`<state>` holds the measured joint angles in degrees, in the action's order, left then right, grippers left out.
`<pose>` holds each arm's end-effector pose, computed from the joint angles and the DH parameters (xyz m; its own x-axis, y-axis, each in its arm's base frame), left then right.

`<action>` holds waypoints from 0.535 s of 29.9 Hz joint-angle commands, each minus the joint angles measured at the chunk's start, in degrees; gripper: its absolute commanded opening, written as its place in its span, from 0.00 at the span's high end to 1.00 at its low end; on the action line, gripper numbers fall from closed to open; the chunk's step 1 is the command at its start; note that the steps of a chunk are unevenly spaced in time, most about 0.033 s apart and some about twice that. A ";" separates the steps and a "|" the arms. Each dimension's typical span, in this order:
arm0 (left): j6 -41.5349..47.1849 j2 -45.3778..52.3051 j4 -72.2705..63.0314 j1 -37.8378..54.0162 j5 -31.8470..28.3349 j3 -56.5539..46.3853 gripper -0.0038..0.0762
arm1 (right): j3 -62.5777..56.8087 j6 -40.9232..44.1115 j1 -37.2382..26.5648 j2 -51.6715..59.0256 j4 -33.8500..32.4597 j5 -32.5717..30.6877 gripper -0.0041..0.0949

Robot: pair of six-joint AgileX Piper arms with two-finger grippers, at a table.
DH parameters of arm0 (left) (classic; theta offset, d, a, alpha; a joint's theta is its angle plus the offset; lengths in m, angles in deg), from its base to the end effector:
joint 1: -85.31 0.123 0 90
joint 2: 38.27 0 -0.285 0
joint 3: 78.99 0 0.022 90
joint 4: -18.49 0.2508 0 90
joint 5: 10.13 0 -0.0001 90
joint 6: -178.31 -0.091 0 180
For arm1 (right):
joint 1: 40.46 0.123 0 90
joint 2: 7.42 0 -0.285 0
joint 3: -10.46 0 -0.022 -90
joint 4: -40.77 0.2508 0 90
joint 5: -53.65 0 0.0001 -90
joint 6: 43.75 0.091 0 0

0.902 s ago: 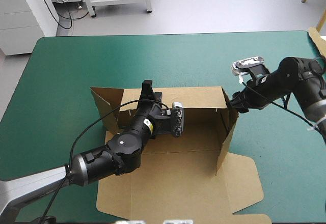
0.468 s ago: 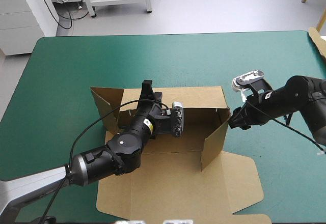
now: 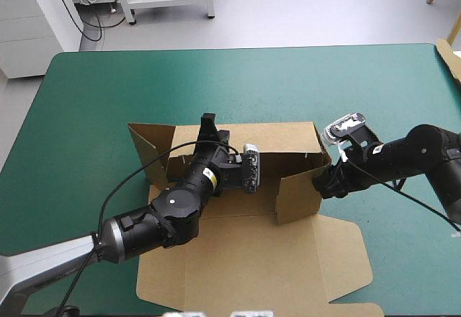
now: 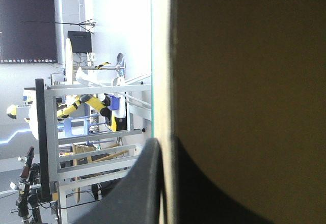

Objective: Fold the box

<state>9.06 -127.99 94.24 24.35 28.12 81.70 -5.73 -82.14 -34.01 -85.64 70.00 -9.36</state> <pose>0.1963 -0.2409 0.3106 0.2759 0.9491 -0.1521 0.4276 0.0206 0.9037 0.2233 0.0651 0.3309 -0.6975 -0.4494 -0.5582 -0.6301 0.7556 0.1789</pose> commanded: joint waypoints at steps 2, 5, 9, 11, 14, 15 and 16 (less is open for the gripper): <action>0.66 1.87 1.00 -0.32 -2.33 1.17 0.96 | -0.43 -0.78 0.95 1.70 4.28 6.35 0.47; 0.66 1.87 1.00 -0.32 -2.33 1.17 0.96 | -1.59 1.02 3.59 1.99 3.16 10.45 0.47; 0.66 1.87 1.00 -0.32 -2.33 1.17 0.96 | -2.09 8.78 6.96 2.12 -2.73 14.34 0.47; 0.66 1.87 1.00 -0.32 -2.33 1.17 0.96 | -2.09 14.15 8.64 2.12 -6.88 15.79 0.47; 0.66 1.87 1.00 -0.32 -2.33 1.17 0.96 | -2.09 20.75 11.47 2.12 -13.58 16.30 0.49; 0.66 1.87 1.00 -0.32 -2.33 1.17 0.96 | -2.09 22.84 12.44 2.12 -15.36 16.81 0.51; 0.66 1.87 1.00 -0.32 -2.33 1.17 0.96 | -2.09 24.48 13.24 2.12 -16.54 17.17 0.52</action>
<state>9.06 -127.99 94.24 24.35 27.77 81.70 -9.18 -63.32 -22.69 -85.16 57.90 3.92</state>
